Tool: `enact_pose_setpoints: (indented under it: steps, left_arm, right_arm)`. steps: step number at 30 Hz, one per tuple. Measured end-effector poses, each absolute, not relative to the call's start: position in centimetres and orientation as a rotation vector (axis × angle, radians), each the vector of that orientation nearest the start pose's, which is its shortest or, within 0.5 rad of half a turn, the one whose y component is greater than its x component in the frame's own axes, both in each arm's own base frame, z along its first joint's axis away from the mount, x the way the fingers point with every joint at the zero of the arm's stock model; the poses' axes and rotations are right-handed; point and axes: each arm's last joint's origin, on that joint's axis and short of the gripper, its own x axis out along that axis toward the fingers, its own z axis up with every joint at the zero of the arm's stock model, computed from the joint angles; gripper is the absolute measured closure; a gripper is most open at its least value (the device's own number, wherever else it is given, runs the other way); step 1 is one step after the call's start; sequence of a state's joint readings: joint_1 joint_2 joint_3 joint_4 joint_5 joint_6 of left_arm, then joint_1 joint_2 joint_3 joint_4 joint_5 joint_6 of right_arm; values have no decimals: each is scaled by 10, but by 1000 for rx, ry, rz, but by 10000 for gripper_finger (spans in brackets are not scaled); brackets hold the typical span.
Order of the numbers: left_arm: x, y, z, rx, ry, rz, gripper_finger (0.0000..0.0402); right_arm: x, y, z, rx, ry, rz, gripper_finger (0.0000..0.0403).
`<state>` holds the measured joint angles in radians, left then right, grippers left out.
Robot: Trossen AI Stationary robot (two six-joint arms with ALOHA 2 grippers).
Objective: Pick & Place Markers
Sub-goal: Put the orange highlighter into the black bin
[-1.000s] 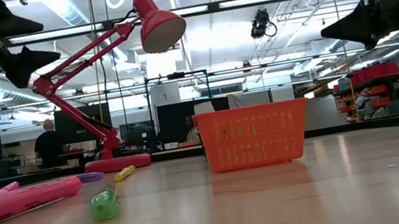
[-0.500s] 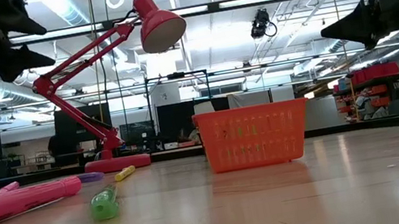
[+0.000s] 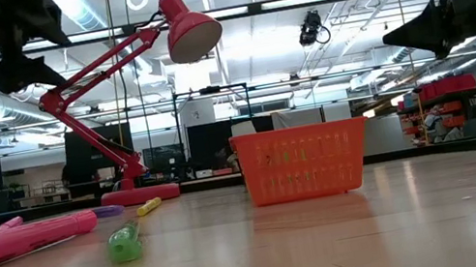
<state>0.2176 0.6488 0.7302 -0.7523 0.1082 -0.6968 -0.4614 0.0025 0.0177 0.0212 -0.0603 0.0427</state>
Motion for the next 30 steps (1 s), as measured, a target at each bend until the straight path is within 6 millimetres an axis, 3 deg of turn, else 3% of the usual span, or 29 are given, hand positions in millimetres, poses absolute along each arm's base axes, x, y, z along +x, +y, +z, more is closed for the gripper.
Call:
enact_pose_setpoints:
  steps: [19, 30]
  left_arm:
    - [181, 32, 311, -827, 951, 496, 94]
    - [192, 11, 320, -1139, 1072, 732, 94]
  right_arm:
    - [87, -41, 171, 33, -44, -400, 392]
    - [87, -41, 171, 33, -44, -400, 392]
